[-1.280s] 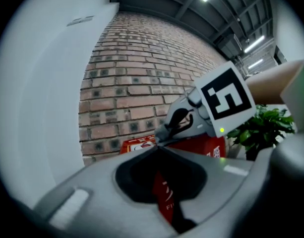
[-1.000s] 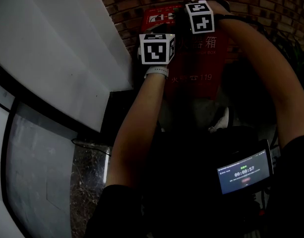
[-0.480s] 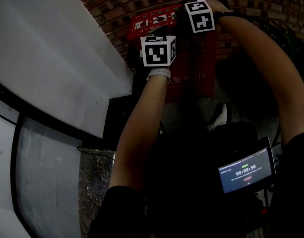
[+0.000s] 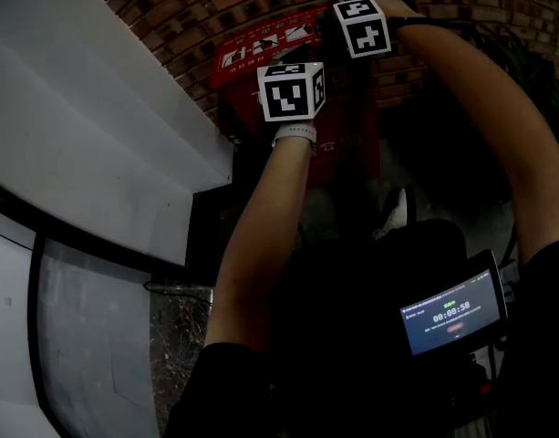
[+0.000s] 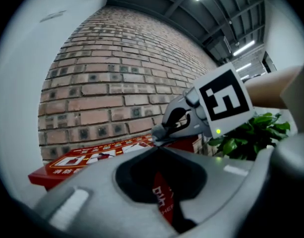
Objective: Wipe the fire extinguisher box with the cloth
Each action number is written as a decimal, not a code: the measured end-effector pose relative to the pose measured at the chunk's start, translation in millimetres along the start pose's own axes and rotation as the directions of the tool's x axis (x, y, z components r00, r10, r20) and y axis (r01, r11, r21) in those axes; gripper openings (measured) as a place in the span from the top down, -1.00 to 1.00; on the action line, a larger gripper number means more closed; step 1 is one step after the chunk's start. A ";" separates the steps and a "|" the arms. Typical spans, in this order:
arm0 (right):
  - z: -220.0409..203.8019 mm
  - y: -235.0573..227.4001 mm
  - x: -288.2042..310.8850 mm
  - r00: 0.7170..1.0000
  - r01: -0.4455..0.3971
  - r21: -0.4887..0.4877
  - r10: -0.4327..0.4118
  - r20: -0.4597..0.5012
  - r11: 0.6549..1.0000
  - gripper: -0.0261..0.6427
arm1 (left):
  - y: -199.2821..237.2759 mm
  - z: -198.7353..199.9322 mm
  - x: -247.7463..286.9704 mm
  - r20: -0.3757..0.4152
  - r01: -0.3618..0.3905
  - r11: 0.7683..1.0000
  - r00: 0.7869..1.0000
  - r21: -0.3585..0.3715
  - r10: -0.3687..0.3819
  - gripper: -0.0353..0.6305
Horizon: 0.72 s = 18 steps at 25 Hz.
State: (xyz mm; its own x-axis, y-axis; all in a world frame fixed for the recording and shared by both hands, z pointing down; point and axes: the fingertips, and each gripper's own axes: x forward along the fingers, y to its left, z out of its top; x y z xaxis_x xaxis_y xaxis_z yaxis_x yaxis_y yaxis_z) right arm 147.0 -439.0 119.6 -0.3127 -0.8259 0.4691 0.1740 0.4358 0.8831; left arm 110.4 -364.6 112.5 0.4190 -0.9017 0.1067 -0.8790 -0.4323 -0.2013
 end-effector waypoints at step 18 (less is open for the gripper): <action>-23.7 -28.6 -35.8 0.997 0.042 0.015 -0.041 -0.070 0.999 0.83 | 21.7 13.4 -30.0 0.038 -0.048 0.999 0.998 0.024 0.047 0.88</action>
State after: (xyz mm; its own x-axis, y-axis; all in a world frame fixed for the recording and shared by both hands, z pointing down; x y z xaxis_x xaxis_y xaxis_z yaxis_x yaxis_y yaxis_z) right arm 175.3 -430.4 77.4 -0.2533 -0.8662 0.4307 0.1468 0.4056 0.9022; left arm 81.8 -347.0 91.8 0.3856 -0.9207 0.0605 -0.8923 -0.3888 -0.2293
